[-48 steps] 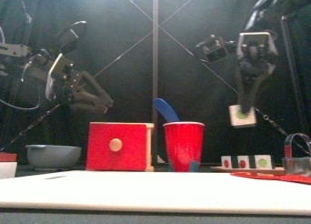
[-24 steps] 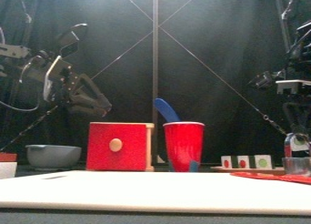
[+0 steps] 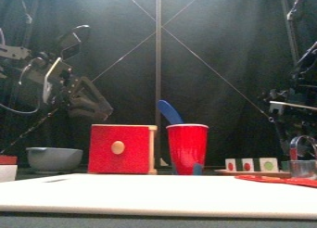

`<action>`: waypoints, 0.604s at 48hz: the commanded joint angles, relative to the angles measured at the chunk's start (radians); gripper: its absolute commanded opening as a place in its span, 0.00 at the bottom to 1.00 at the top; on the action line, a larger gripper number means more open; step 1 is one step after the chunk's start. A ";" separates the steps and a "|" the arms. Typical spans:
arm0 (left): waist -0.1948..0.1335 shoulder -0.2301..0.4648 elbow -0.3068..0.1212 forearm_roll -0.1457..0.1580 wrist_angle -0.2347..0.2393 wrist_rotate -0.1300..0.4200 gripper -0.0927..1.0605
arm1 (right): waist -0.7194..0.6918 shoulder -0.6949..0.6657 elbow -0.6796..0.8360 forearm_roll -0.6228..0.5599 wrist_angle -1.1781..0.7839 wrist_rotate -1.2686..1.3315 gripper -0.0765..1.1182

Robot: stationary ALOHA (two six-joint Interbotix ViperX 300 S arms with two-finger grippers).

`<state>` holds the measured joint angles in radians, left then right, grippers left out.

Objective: Place sushi on board then cut the sushi with the knife then place the pieces on the plate
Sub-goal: Place the 4 sushi pieces on the plate

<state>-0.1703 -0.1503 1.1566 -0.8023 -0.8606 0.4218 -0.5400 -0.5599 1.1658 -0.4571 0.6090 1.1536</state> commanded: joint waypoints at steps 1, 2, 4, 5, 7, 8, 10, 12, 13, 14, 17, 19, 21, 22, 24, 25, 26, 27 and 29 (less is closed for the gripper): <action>-0.002 -0.012 -0.012 0.003 0.005 0.002 0.82 | -0.005 -0.012 -0.026 -0.003 -0.006 0.002 0.78; -0.002 -0.012 -0.012 0.003 0.006 0.002 0.82 | -0.003 -0.014 -0.031 -0.003 -0.008 0.002 0.78; -0.002 -0.012 -0.015 0.003 0.009 0.002 0.82 | 0.003 -0.028 -0.046 -0.003 -0.006 0.002 0.78; -0.002 -0.012 -0.017 0.003 0.011 0.000 0.82 | 0.009 -0.034 -0.052 0.000 -0.008 0.002 0.78; -0.002 -0.012 -0.018 0.003 0.011 0.000 0.82 | 0.035 -0.049 -0.071 0.002 -0.015 0.000 0.78; -0.002 -0.012 -0.020 0.005 0.011 0.000 0.82 | 0.058 -0.055 -0.083 -0.003 -0.021 0.000 0.78; -0.002 -0.012 -0.026 0.005 0.011 0.000 0.82 | 0.103 -0.061 -0.106 -0.012 -0.038 -0.002 0.78; -0.002 -0.017 -0.037 0.006 0.011 0.000 0.82 | 0.153 -0.063 -0.132 -0.037 -0.071 -0.003 0.79; -0.002 -0.018 -0.043 0.008 0.011 0.000 0.82 | 0.189 -0.063 -0.146 -0.063 -0.092 -0.003 0.79; -0.003 -0.025 -0.054 0.009 0.011 0.000 0.82 | 0.215 -0.063 -0.155 -0.083 -0.109 -0.003 0.79; -0.006 -0.043 -0.083 0.026 0.011 0.003 0.82 | 0.319 -0.060 -0.190 -0.192 -0.190 0.000 0.79; -0.012 -0.055 -0.098 0.044 0.011 0.005 0.82 | 0.383 -0.058 -0.213 -0.285 -0.256 0.011 0.79; -0.020 -0.067 -0.107 0.067 0.011 0.002 0.82 | 0.413 -0.054 -0.229 -0.342 -0.299 0.012 0.79; -0.021 -0.072 -0.110 0.078 0.011 0.000 0.82 | 0.428 -0.049 -0.241 -0.374 -0.324 0.012 0.79; -0.029 -0.083 -0.115 0.101 0.011 -0.003 0.82 | 0.433 -0.038 -0.261 -0.416 -0.362 0.014 0.79; -0.035 -0.089 -0.118 0.115 0.011 -0.003 0.82 | 0.433 -0.031 -0.272 -0.425 -0.387 0.014 0.79; -0.040 -0.094 -0.120 0.123 0.009 -0.003 0.82 | 0.433 -0.025 -0.276 -0.425 -0.400 0.012 0.79; -0.043 -0.098 -0.124 0.135 0.008 -0.003 0.82 | 0.434 -0.018 -0.284 -0.428 -0.417 0.011 0.79; -0.049 -0.104 -0.127 0.155 0.006 -0.003 0.82 | 0.433 -0.009 -0.293 -0.430 -0.443 0.009 0.79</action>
<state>-0.2071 -0.2347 1.0584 -0.6811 -0.8468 0.4203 -0.1058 -0.5783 0.9143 -0.8728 0.2194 1.1643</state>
